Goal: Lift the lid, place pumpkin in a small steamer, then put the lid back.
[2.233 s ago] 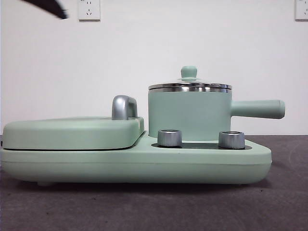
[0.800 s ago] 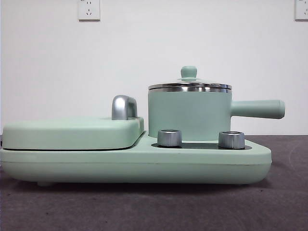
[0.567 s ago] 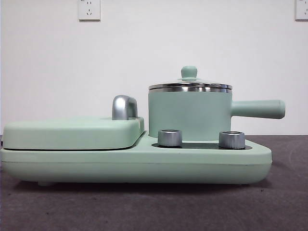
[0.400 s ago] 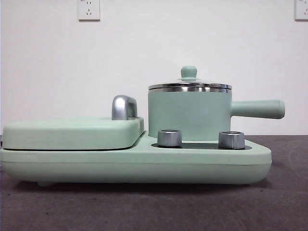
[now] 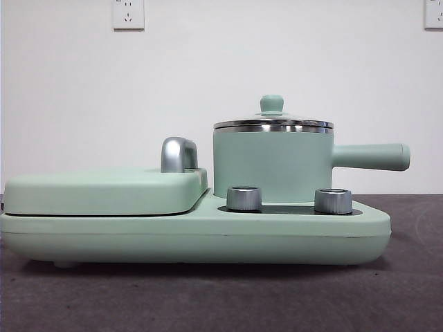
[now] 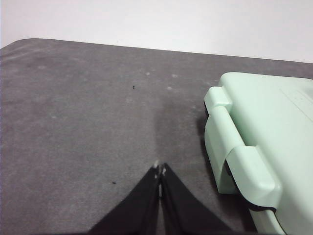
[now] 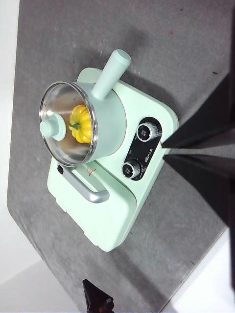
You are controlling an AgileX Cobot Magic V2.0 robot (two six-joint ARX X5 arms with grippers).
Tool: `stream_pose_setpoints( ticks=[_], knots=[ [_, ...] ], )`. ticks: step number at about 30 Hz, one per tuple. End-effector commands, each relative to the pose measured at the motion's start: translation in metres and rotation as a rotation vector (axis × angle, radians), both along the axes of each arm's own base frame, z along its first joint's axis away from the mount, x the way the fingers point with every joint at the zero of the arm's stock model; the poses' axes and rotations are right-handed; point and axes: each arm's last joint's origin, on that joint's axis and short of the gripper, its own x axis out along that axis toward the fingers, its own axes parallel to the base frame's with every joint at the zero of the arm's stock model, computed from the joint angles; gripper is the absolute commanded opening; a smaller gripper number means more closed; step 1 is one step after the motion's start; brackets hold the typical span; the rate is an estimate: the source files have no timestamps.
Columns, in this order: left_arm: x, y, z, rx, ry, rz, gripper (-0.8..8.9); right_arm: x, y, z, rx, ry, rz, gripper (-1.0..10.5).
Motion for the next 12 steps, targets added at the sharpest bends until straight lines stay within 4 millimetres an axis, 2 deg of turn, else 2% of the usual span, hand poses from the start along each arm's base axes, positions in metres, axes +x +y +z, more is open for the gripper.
stream_pose_setpoints(
  ticks=[1, 12],
  knots=[
    [0.0008, 0.0001, -0.0070, 0.013, 0.022, 0.001, 0.06, -0.0005, -0.0002, 0.0026, 0.010, -0.013, 0.006, 0.2],
    [0.0008, 0.0001, -0.0070, 0.013, 0.022, 0.001, 0.06, 0.0023, 0.0009, 0.0011, 0.013, -0.023, -0.024, 0.2]
  ],
)
